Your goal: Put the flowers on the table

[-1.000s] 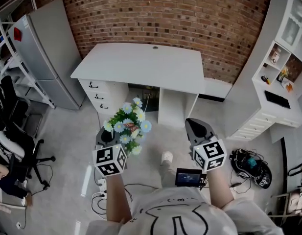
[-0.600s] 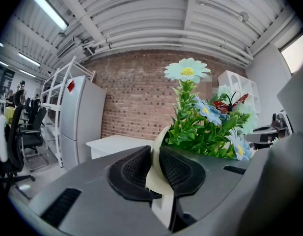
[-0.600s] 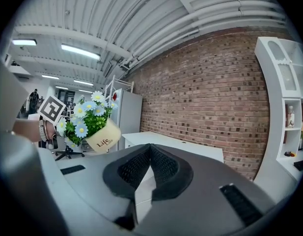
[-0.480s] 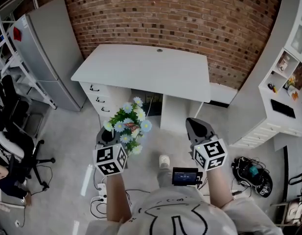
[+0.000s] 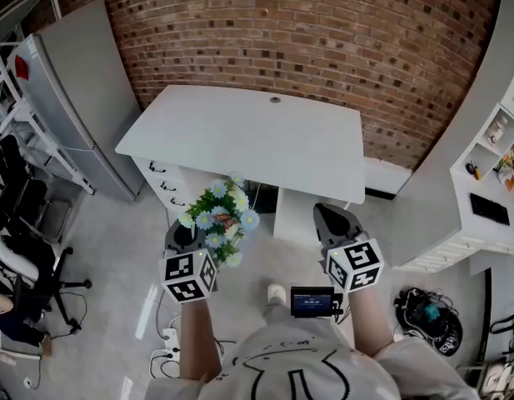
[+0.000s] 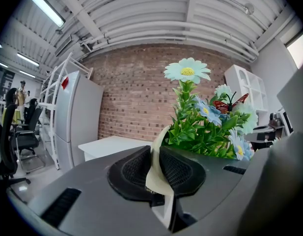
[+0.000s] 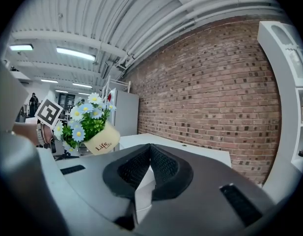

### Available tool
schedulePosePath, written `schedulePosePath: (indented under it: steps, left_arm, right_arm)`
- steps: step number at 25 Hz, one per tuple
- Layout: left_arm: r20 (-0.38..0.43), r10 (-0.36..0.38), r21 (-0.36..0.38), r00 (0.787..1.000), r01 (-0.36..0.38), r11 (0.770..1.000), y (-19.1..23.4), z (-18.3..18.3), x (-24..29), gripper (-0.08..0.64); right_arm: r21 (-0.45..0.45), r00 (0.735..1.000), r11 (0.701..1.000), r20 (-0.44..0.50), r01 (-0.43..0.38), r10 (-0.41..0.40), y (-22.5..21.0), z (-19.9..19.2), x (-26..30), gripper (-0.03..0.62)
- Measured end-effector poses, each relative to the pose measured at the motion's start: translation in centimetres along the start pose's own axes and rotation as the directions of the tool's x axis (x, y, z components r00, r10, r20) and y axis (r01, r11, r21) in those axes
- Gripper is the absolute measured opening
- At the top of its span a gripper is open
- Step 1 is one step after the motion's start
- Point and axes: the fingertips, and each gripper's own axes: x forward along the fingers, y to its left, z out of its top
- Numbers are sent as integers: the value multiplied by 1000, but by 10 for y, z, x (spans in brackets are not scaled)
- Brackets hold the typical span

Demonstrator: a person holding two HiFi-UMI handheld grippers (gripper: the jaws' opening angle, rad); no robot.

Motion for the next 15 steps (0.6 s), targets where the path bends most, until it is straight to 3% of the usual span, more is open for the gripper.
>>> schedulePosePath:
  steps: [15]
  left_arm:
    - [-15, 34, -22, 999, -34, 999, 4, 24, 152, 61]
  right_arm:
    - [-4, 998, 998, -1, -59, 59, -93, 17, 132, 14]
